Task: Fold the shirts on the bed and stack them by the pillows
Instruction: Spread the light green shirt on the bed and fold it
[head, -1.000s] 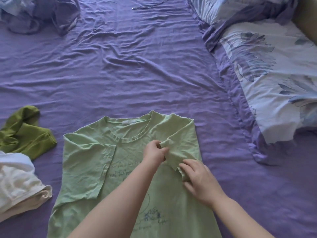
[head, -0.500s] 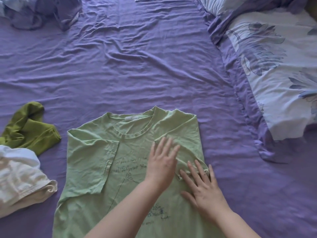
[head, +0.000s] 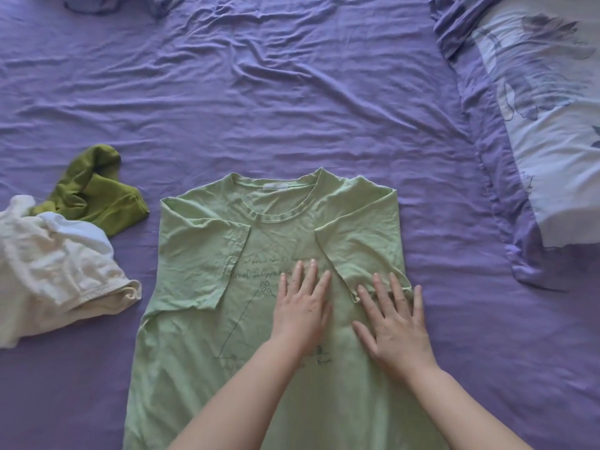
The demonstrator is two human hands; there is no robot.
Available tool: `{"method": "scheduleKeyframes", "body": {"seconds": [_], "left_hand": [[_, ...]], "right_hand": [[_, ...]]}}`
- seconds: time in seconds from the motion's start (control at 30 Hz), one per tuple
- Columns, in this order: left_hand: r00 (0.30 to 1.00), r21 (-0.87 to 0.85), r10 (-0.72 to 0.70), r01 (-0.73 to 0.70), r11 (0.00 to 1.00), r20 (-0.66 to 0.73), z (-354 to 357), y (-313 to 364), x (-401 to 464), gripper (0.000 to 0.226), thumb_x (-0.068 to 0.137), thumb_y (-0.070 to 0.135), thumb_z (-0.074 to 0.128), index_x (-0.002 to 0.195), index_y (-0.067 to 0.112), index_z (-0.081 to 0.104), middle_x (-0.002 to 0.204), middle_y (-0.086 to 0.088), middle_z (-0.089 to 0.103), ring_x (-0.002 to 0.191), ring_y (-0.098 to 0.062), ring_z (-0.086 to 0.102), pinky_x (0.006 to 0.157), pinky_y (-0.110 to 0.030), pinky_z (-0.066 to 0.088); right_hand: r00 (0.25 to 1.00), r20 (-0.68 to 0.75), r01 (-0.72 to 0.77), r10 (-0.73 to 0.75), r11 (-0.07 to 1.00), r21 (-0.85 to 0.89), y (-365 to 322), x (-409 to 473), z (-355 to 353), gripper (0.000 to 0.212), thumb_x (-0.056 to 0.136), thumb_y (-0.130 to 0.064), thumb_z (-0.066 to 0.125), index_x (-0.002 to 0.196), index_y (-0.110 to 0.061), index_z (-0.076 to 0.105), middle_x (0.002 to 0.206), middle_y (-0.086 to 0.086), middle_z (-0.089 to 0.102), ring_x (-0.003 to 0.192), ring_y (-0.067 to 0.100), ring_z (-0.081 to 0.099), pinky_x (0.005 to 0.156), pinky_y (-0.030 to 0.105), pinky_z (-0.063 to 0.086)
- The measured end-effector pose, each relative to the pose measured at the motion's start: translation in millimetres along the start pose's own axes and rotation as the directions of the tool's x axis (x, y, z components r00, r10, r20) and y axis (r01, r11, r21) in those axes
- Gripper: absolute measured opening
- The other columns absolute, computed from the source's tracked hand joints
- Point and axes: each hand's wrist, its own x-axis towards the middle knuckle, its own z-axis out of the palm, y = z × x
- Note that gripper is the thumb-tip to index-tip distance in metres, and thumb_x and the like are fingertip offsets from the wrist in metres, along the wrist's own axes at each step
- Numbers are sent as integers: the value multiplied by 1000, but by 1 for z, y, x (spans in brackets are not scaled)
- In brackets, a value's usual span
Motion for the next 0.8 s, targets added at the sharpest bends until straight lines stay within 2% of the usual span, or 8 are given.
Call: {"method": "scheduleKeyframes", "body": {"seconds": [0.07,0.23,0.37,0.4,0.5,0.6,0.7,0.8], "left_hand": [[999,-4,-29,30,1000,12,7,-8,-31,58,99,44,24,150,30,0,159,1,-12,145,-24,-16,115,-46,-10],[995,2,-46,46,999,84,33,-26,-108,59,97,48,25,150,32,3,159,1,-8,145,-25,-13,115,-47,-9],[1000,41,-1,1,999,15,43,-28,-169,66,73,51,69,133,29,52,144,-4,45,132,-31,43,101,-53,38],[1000,28,14,-15,999,15,48,-30,-184,65,77,50,66,136,29,48,147,-4,40,135,-31,37,104,-54,34],[994,1,19,-20,1000,108,77,-44,-230,62,96,43,35,150,31,7,159,-1,-5,145,-29,-9,115,-51,-3],[992,17,12,-14,1000,127,91,-59,-274,66,94,37,37,150,32,2,159,-1,-12,145,-26,-14,115,-49,-5],[988,35,-42,37,999,151,103,-75,-313,63,92,40,38,149,33,10,159,-1,-5,146,-27,-7,115,-50,2],[991,20,-61,59,998,122,101,-88,-339,66,78,36,66,139,31,43,153,-5,31,139,-34,30,105,-56,33]], "right_hand": [[1000,1,-4,4,1000,18,-15,-17,-4,65,81,-55,34,132,-20,53,145,12,42,138,34,26,106,62,14],[996,54,71,-75,995,74,-63,-91,6,62,80,-57,36,130,-25,55,142,12,45,145,25,-5,104,59,18],[997,67,19,-26,995,96,-98,-150,15,68,92,-60,12,127,-25,58,138,13,49,145,23,-7,105,55,15],[998,62,4,-9,996,91,-107,-163,15,71,92,-60,7,127,-25,58,138,14,49,145,23,-8,106,55,13],[996,91,4,-9,998,58,-131,-202,15,70,92,-61,8,128,-26,57,138,14,48,145,22,-11,107,52,9],[992,119,25,-30,999,44,-149,-241,14,62,79,-58,33,124,-25,61,135,15,52,141,29,12,106,49,11],[988,144,55,-54,998,-3,-157,-275,17,60,72,-55,41,119,-25,65,131,14,57,127,33,42,101,51,26],[985,154,89,-82,995,-39,-157,-297,21,68,56,-54,76,117,-27,66,128,13,59,118,33,56,96,54,36]]}}
